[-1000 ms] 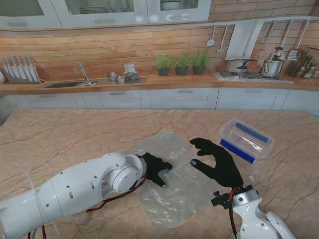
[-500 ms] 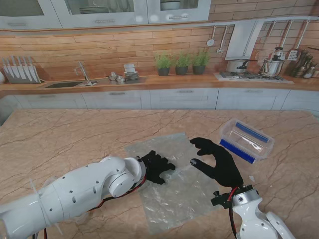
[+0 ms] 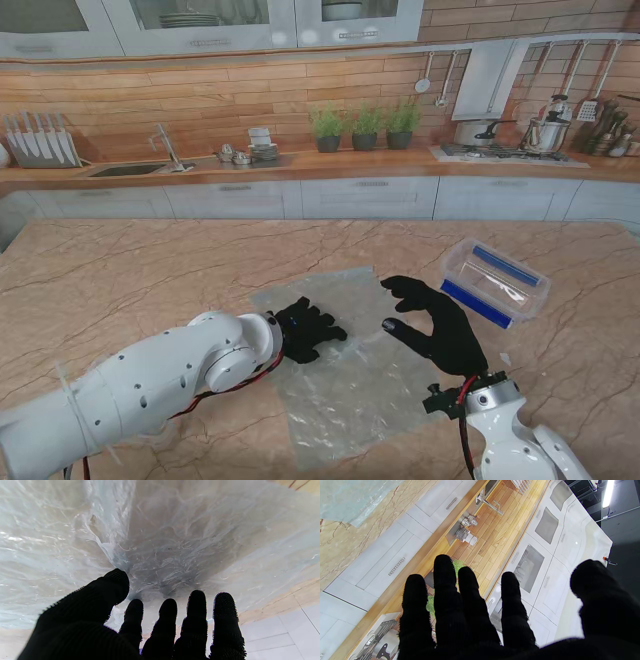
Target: Fold the bubble film and place it into the plastic crate
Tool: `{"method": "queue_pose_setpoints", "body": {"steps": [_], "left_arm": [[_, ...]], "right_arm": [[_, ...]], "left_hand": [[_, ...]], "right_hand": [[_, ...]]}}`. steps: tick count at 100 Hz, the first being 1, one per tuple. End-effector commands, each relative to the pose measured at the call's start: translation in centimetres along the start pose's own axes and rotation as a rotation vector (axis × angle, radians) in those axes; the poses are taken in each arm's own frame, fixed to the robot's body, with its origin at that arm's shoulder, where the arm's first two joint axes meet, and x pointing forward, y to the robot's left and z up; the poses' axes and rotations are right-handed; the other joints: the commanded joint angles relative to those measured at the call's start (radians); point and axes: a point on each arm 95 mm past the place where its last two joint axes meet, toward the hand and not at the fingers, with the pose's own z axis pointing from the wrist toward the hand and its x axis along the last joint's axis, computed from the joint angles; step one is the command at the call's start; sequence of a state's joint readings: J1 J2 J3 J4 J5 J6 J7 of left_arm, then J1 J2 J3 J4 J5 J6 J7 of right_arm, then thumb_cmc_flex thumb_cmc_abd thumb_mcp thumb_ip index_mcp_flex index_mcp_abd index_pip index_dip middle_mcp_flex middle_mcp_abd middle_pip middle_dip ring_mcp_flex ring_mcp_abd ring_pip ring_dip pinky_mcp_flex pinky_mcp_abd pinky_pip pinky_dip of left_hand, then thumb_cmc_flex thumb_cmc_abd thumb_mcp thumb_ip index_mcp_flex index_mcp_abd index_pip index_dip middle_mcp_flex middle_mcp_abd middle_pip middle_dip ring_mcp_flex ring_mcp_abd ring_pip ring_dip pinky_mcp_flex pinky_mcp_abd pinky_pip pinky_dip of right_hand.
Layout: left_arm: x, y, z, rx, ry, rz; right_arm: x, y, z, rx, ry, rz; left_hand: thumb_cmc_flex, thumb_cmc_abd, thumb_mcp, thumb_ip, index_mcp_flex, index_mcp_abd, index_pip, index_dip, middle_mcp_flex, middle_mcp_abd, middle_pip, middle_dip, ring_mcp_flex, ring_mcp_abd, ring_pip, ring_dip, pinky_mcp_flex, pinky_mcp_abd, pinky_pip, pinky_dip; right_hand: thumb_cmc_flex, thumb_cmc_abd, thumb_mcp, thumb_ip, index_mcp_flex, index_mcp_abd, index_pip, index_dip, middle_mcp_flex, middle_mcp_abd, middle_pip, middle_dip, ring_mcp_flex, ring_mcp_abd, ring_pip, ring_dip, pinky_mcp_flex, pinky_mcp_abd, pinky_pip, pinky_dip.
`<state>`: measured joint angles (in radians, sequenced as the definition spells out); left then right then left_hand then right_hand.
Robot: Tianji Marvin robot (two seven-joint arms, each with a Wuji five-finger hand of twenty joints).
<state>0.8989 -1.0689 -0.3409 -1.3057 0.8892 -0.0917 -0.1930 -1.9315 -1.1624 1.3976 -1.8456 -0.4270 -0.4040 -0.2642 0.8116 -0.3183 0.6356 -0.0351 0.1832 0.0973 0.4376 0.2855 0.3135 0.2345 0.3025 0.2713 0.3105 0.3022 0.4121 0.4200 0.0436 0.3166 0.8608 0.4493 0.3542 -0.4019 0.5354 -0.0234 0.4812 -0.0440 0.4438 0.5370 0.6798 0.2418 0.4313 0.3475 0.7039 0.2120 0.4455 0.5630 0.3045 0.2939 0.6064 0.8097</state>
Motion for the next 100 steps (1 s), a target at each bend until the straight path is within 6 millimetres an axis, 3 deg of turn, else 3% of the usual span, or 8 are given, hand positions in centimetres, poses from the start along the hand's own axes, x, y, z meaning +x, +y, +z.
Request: {"method": "queue_pose_setpoints", "body": {"steps": [1,23,58,81,100], "left_arm": [[-0.4,0.6,0.0,-0.006,0.004,0.016],[-1.3,1.4,0.3,0.002,0.021,0.068],[-1.0,0.9,-0.1,0.066,0.058,0.113],[-1.1,-0.8,-1.8,0.144,0.029,0.141],[-2.3,-2.7,-4.4,0.249,-0.028,0.159]], "right_arm": [[0.2,-0.1,0.0,-0.002,-0.001,0.007],[0.2,-0.2,0.0,-0.004,-0.002,0.009],[0.2,-0.2,0.1,-0.003,-0.006,0.011],[0.2,-0.2,0.1,-0.007,-0.007,0.010],[0.1,-0.2,0.2,-0.006,-0.007,0.010]], "left_hand": [[0.003,-0.043,0.032,0.000,0.010,-0.017,0.037,0.012,-0.040,-0.003,0.026,0.002,0.001,-0.016,0.001,-0.010,0.001,-0.018,-0.007,-0.013],[-0.031,-0.060,0.063,-0.008,-0.015,-0.012,0.052,0.018,-0.052,0.001,0.045,0.012,0.029,-0.017,0.068,0.020,0.029,-0.043,0.048,0.014],[-0.042,-0.063,0.082,-0.016,-0.020,-0.029,0.075,0.027,-0.054,-0.009,0.050,0.015,0.034,-0.023,0.074,0.018,0.031,-0.048,0.048,0.015],[-0.147,-0.034,-0.052,-0.027,-0.023,-0.015,0.038,0.007,-0.060,0.007,0.030,0.003,0.021,-0.013,0.056,0.012,0.020,-0.033,0.030,0.007],[-0.151,0.011,-0.158,-0.020,-0.001,-0.008,0.020,-0.002,-0.053,0.012,0.025,0.000,0.023,-0.009,0.047,0.012,0.019,-0.027,0.020,0.002]], "right_hand": [[-0.029,0.050,-0.014,-0.005,0.005,-0.019,-0.015,-0.007,0.009,0.002,-0.018,-0.001,0.006,0.001,0.016,0.013,-0.010,0.011,0.017,0.026],[-0.030,0.052,-0.014,-0.005,0.006,-0.018,-0.015,-0.007,0.009,0.002,-0.019,-0.001,0.007,0.000,0.017,0.013,-0.010,0.012,0.016,0.027],[-0.032,0.055,-0.014,-0.005,0.007,-0.018,-0.016,-0.008,0.009,0.003,-0.019,-0.001,0.006,0.001,0.017,0.014,-0.009,0.012,0.016,0.028],[-0.030,0.054,-0.014,-0.005,0.007,-0.018,-0.016,-0.008,0.010,0.004,-0.019,-0.001,0.006,0.000,0.016,0.013,-0.008,0.012,0.016,0.029],[-0.029,0.054,-0.014,-0.005,0.009,-0.018,-0.015,-0.008,0.010,0.003,-0.019,-0.001,0.007,0.002,0.017,0.013,-0.008,0.012,0.016,0.029]]}}
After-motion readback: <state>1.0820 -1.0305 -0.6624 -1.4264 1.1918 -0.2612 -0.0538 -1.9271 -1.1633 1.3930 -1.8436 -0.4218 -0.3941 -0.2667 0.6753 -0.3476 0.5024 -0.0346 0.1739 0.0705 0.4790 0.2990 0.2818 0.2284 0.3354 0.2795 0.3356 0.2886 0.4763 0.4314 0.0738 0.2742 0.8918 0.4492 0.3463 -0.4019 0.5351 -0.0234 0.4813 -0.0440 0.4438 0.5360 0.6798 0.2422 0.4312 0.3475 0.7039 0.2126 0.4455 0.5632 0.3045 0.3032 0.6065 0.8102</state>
